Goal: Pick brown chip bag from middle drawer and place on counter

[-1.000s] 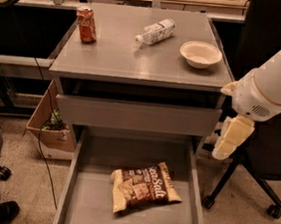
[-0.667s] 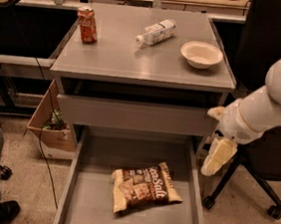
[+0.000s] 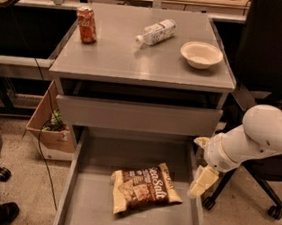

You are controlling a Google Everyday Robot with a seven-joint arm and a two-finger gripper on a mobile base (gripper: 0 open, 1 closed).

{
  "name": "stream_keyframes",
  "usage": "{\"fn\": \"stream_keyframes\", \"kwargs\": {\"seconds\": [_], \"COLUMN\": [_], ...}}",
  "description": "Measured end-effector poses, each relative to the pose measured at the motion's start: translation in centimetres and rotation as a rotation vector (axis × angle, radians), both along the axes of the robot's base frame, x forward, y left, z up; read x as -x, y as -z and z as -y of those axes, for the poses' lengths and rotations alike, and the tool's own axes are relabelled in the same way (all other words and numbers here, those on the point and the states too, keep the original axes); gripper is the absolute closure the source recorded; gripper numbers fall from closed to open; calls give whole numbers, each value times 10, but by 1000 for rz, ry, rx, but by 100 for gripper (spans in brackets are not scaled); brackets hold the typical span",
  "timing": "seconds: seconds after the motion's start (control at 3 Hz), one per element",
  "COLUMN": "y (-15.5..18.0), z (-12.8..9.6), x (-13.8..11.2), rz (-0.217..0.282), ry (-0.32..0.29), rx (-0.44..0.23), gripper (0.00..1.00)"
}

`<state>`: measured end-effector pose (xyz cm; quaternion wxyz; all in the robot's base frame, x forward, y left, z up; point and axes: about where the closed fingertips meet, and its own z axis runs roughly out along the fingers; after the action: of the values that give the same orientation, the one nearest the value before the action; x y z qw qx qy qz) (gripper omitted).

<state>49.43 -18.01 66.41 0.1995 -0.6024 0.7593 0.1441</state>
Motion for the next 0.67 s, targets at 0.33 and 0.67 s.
{"fn": "stream_keyframes", "kwargs": {"seconds": [0.33,0.67], "y": [0,32], "z": [0,-9], "x": [0,-3], "rz": [0,-25], "ry": [0,12], "rx": [0,-41], "gripper": [0,0]}}
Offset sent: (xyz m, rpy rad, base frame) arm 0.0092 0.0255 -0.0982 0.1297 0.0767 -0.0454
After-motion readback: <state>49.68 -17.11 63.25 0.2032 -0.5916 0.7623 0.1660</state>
